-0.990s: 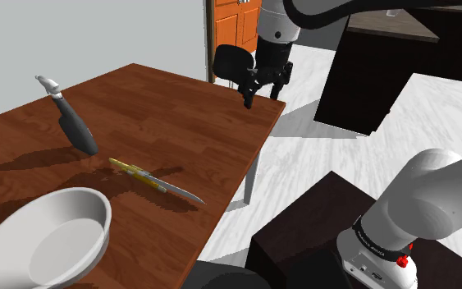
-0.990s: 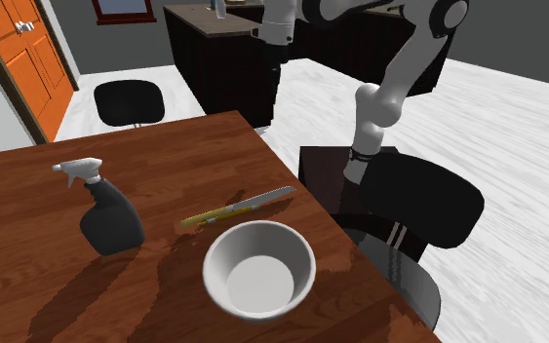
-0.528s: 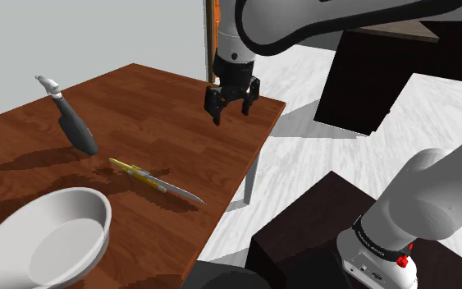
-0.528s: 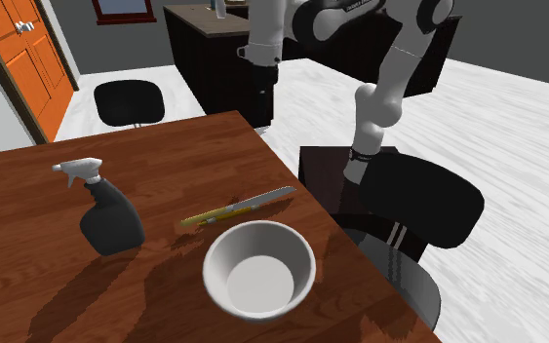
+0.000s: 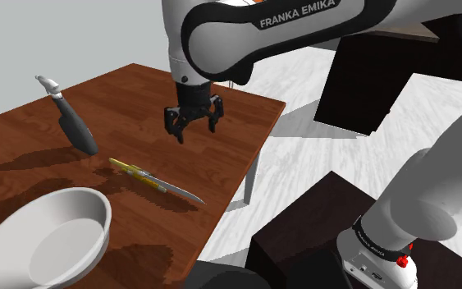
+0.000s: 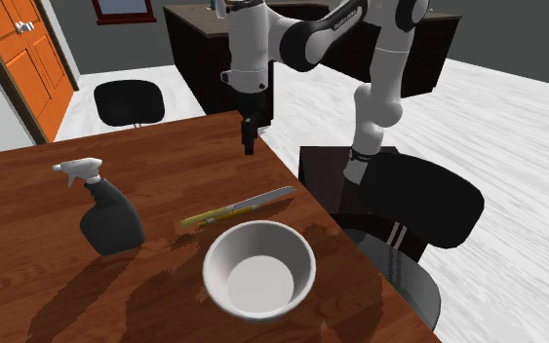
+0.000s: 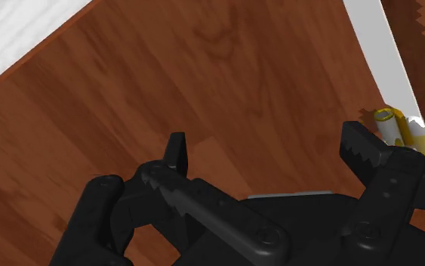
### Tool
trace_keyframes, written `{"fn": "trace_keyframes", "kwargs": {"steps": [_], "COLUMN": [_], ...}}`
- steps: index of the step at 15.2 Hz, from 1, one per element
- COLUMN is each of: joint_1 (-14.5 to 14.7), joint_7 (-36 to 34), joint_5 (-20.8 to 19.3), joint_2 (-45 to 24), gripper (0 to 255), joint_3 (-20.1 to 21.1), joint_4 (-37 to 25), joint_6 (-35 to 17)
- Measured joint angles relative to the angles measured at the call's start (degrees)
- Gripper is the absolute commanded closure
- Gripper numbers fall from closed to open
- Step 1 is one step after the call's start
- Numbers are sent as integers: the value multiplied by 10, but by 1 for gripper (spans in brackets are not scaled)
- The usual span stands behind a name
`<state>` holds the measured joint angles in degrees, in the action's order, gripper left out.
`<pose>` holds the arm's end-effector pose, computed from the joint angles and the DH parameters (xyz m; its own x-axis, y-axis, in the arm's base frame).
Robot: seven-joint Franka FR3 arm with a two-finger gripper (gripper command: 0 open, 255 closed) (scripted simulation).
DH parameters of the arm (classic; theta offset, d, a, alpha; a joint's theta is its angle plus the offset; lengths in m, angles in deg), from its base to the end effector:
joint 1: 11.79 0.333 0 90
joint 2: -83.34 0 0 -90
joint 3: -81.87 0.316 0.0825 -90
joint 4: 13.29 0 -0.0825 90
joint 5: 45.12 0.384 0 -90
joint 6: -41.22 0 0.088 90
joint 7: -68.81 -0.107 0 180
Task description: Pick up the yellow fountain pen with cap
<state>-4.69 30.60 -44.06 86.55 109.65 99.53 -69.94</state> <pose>0.4450 0.3164 0.4938 0.9976 -0.0650 0.0217 -0.0649 -0.9979 -0.0060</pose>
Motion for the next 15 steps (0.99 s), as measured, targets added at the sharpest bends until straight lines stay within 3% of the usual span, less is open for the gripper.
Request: {"fn": "trace_keyframes", "kwargs": {"steps": [7,12,15], "joint_1": [51,109,118], "joint_7": [-106,-160,-167], "joint_5": [-81,-136,-144], "joint_2": [-164,-287,-306], "gripper": [0,0,0], "joint_3": [30,25,22], "joint_4": [-127,-250,-257], "joint_6": [0,25,16]}}
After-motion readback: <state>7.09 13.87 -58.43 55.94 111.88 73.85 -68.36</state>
